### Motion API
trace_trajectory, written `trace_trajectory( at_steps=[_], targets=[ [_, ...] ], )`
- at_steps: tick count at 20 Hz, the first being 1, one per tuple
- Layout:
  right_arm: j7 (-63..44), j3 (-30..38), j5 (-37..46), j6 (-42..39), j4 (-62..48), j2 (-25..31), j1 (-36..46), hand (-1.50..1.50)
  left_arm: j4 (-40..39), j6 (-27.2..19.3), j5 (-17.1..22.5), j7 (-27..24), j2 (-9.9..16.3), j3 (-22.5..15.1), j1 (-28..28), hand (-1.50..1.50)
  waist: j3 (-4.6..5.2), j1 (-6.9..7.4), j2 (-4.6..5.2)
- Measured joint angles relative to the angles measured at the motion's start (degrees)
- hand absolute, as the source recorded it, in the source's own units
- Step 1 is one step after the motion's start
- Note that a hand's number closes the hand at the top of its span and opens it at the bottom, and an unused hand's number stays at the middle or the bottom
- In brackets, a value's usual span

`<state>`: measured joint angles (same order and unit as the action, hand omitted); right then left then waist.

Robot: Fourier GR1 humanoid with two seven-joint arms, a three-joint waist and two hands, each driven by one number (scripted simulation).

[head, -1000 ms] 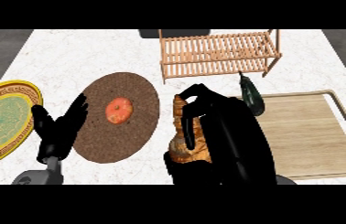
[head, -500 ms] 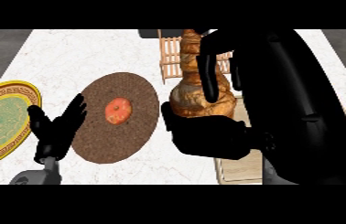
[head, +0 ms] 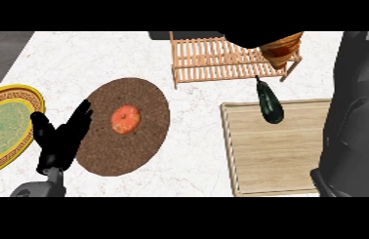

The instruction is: Pick the croissant from the tray and place it in the tiered shelf

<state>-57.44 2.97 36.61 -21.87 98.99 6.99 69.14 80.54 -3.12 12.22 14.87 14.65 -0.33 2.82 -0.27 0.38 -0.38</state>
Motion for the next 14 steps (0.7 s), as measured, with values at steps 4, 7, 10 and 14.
trace_trajectory(
  at_steps=[4,7,10,14],
  targets=[
    [3.6,3.88,-0.85,-0.73,-8.58,3.88,4.09,1.5,0.41,0.37,0.3,1.5,0.22,0.28,0.31,0.0,0.03,0.26,0.19],
    [6.43,5.47,-1.54,-1.42,-14.94,6.15,5.9,1.5,0.03,0.29,-0.51,-0.6,-0.46,0.11,0.03,0.0,-0.05,0.37,0.25],
    [9.25,6.12,-1.98,-1.44,-20.79,7.33,7.62,1.5,-0.46,0.64,-0.34,-0.3,-0.44,0.46,0.51,0.0,-0.1,0.49,0.32],
    [14.71,5.95,-1.42,-1.29,-27.48,9.72,8.24,1.5,-0.32,0.7,-0.55,-0.11,-0.57,0.61,0.51,0.0,-0.07,0.58,0.38]
  ],
)
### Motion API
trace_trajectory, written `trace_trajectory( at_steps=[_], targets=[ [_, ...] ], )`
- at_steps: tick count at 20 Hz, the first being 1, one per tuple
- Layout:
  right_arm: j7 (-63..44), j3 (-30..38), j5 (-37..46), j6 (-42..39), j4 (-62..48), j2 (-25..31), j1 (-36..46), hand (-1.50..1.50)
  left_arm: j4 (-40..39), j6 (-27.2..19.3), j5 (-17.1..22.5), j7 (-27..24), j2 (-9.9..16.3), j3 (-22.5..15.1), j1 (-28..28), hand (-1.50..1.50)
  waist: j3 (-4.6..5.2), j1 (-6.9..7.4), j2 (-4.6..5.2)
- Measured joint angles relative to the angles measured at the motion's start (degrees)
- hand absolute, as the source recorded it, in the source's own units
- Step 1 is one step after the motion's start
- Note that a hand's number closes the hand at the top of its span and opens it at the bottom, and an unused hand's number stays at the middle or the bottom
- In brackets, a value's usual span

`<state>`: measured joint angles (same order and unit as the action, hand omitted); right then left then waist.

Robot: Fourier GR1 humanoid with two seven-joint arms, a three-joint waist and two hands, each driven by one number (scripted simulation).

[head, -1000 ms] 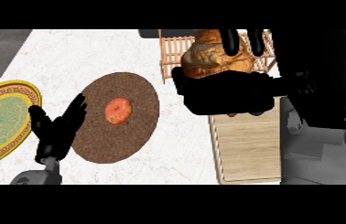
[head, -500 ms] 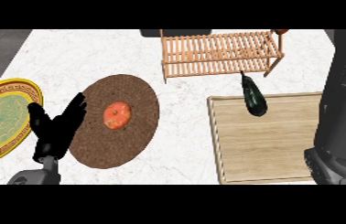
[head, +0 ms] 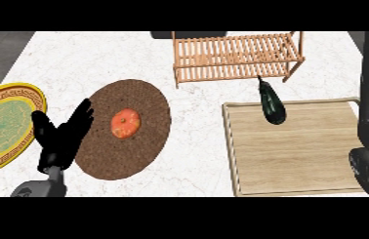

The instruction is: Pick the croissant from the tray and place it in the tiered shelf

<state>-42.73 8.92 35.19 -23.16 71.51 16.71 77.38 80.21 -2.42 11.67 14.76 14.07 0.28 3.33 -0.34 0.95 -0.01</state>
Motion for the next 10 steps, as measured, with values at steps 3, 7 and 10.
trace_trajectory(
  at_steps=[3,7,10],
  targets=[
    [3.92,-0.64,1.42,1.94,-4.62,0.71,0.02,1.5,-0.66,0.02,-0.49,-0.96,-0.25,0.14,0.2,0.0,-0.11,0.09,0.02],
    [8.69,-1.22,3.55,6.44,-10.64,0.54,0.14,1.5,-1.1,0.8,-0.01,-0.15,0.07,0.7,0.83,0.0,-0.07,0.22,0.09],
    [12.53,-1.32,4.74,8.79,-15.01,1.3,0.08,1.5,-0.52,0.66,-0.48,-0.37,-0.32,0.44,0.55,0.0,-0.04,0.34,0.12]
  ],
)
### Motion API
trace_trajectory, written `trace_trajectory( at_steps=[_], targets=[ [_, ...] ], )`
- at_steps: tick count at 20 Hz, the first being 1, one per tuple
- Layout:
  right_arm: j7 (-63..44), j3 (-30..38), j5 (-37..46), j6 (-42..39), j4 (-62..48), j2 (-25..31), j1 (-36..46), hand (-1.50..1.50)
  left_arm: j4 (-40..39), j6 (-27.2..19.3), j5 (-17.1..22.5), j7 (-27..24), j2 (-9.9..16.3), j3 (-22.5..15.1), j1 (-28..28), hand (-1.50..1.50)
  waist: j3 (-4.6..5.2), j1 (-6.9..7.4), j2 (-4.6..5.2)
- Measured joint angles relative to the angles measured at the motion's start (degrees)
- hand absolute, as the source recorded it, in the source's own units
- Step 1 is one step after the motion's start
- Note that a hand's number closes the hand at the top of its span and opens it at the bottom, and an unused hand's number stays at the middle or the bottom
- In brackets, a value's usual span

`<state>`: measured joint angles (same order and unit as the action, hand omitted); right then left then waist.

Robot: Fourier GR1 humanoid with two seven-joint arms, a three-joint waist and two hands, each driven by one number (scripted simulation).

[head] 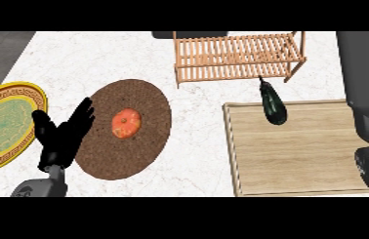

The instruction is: Pick the croissant from the tray and place it in the tiered shelf

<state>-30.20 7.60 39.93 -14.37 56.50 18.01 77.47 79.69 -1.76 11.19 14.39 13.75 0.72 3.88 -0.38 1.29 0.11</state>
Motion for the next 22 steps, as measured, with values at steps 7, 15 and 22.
trace_trajectory(
  at_steps=[7,15,22],
  targets=[
    [6.75,0.15,1.53,5.21,-8.24,-0.25,1.69,1.5,-0.22,-0.08,-0.48,0.47,-0.47,0.21,0.3,0.0,-0.08,0.0,-0.04],
    [12.06,1.24,1.68,7.22,-16.11,0.52,5.21,1.5,0.08,-0.1,-1.06,0.8,-1.12,0.21,0.34,0.0,-0.05,0.06,-0.05],
    [10.11,4.1,0.4,9.88,-17.64,0.75,6.57,-1.5,0.05,-0.44,-1.75,1.13,-1.36,0.34,0.36,0.0,-0.12,-0.27,-0.16]
  ],
)
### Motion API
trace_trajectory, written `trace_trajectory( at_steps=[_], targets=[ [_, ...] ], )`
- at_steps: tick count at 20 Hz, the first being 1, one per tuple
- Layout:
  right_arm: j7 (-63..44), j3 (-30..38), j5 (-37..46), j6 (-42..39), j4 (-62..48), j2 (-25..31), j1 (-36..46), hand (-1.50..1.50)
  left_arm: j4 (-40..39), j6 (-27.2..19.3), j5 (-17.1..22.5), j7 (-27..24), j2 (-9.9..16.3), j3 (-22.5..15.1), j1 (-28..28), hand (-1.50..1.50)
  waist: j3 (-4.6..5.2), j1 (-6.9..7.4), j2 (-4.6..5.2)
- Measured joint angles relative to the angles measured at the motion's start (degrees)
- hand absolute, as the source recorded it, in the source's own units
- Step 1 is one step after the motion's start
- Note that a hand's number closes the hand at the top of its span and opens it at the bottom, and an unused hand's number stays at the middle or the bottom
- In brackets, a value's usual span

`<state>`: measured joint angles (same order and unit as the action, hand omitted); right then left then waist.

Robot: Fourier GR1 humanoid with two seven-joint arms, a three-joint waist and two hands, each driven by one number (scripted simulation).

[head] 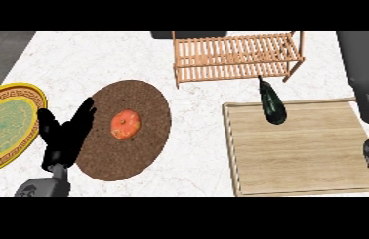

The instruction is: Pick the croissant from the tray and place it in the tiered shelf

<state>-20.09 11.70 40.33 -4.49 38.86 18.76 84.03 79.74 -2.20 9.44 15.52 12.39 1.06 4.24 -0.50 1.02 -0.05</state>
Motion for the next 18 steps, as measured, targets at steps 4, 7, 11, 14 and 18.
trace_trajectory(
  at_steps=[4,7,11,14,18],
  targets=[
    [-0.83,3.81,-2.83,4.16,-0.45,-0.83,-0.01,-1.5,0.74,0.12,0.07,0.8,0.2,0.23,-0.38,0.0,0.1,0.05,0.04],
    [-1.19,7.17,-6.04,6.17,-0.63,-1.43,0.96,-1.5,0.66,-0.32,-0.64,0.53,-0.09,0.04,-0.33,0.0,0.05,0.09,0.06],
    [-2.21,11.01,-10.16,8.41,0.4,-2.05,2.02,-1.5,0.16,0.67,0.13,0.16,0.3,0.92,-0.41,0.0,0.03,-0.14,-0.05],
    [-2.73,13.85,-12.72,10.67,0.87,-1.43,2.32,-1.5,0.5,1.29,0.39,0.52,0.58,1.04,-0.59,0.0,0.09,-0.17,-0.06],
    [-2.35,15.93,-13.32,14.16,0.82,1.97,2.28,-1.5,0.73,1.01,-0.15,-0.44,0.09,0.94,-0.86,0.0,0.1,-0.17,0.01]
  ],
)
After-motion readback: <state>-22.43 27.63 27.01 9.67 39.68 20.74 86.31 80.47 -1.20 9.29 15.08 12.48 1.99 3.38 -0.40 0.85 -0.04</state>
